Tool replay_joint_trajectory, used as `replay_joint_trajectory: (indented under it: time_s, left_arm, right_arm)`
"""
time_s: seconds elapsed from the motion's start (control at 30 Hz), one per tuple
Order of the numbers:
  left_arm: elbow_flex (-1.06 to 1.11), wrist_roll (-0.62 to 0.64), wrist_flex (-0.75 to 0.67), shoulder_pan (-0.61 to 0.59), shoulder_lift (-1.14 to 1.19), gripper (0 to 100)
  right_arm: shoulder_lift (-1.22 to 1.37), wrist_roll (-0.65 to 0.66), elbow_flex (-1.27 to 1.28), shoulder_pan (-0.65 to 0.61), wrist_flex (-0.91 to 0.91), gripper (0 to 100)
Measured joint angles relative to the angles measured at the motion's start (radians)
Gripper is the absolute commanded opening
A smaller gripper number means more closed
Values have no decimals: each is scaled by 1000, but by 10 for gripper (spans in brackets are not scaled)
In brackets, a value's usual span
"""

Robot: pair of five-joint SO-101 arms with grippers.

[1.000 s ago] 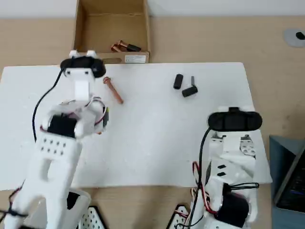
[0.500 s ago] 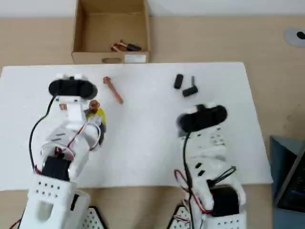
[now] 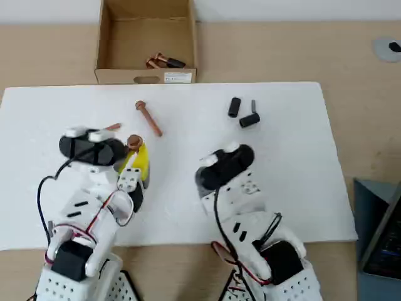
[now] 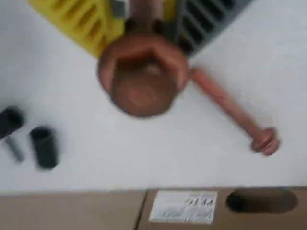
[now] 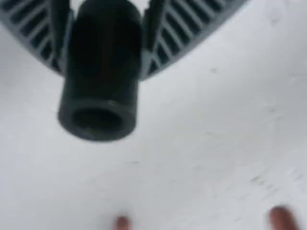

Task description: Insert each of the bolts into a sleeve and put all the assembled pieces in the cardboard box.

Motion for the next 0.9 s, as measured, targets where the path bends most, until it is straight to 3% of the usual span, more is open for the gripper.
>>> replay_joint_trajectory:
  time_s: [0.23,0.47,0.67,0.9]
  left_arm:
    - [2,206,-97,17,-11,5]
    - [2,316,-173,89,-14,5]
    - [-25,325,-152,163,-14,2]
    - [-80,325,-60,164,-14,2]
  right_arm:
    - [0,0,46,-118,-52,9]
    - [0,0,54,-157,-55,9]
    - [0,72,54,-158,-121,9]
    - [0,97,54,-158,-130,9]
